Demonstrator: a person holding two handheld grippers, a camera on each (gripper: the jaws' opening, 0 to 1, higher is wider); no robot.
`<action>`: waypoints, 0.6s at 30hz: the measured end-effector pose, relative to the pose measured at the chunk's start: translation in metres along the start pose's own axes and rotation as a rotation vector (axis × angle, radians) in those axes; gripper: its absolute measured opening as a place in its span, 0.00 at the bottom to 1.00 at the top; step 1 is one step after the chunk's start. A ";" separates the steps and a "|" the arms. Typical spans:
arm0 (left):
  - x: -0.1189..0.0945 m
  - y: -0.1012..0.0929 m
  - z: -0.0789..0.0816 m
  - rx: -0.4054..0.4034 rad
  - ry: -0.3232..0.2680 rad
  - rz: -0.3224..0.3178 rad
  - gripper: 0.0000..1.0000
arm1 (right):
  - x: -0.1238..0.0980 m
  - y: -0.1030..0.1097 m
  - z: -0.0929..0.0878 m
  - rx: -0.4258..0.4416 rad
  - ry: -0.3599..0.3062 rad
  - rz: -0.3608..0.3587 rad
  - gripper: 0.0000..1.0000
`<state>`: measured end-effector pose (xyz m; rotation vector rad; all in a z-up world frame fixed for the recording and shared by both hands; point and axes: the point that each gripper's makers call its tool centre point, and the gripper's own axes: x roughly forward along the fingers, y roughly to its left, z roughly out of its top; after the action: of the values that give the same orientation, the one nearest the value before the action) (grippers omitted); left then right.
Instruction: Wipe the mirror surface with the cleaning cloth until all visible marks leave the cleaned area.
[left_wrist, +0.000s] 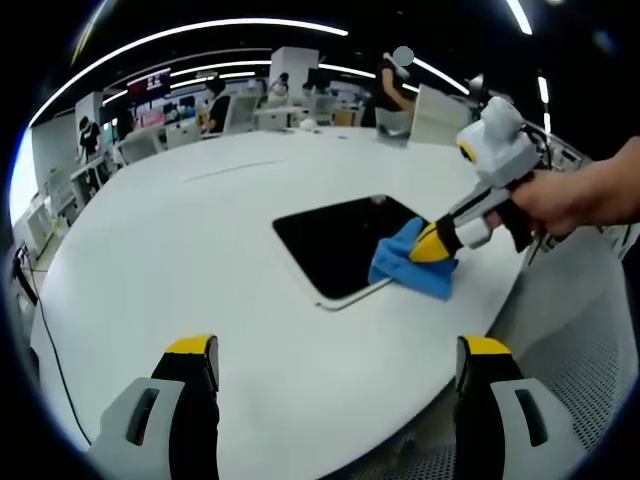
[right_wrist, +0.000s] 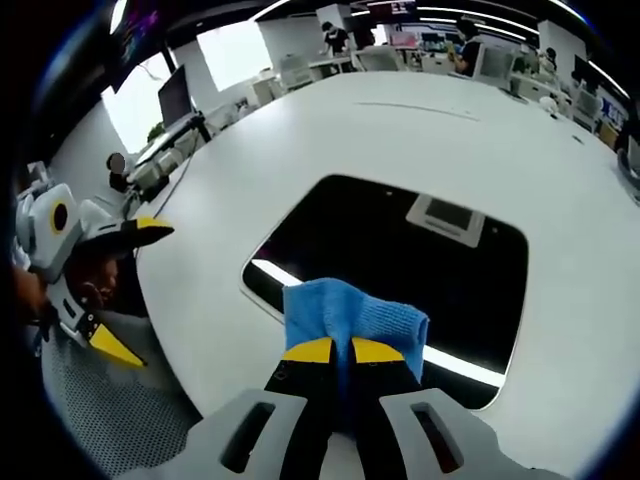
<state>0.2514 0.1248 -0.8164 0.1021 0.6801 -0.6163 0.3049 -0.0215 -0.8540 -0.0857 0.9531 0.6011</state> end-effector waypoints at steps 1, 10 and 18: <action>0.000 0.000 0.000 0.000 0.000 0.000 0.99 | 0.000 0.000 0.001 0.001 0.000 -0.001 0.00; -0.001 0.001 0.001 -0.004 -0.005 0.003 0.99 | 0.004 -0.004 0.007 -0.004 0.002 -0.010 0.00; -0.001 0.001 0.001 -0.007 -0.007 0.003 0.99 | 0.009 -0.010 0.016 -0.003 0.001 -0.022 0.00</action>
<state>0.2522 0.1259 -0.8153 0.0947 0.6748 -0.6111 0.3260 -0.0204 -0.8537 -0.0985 0.9509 0.5825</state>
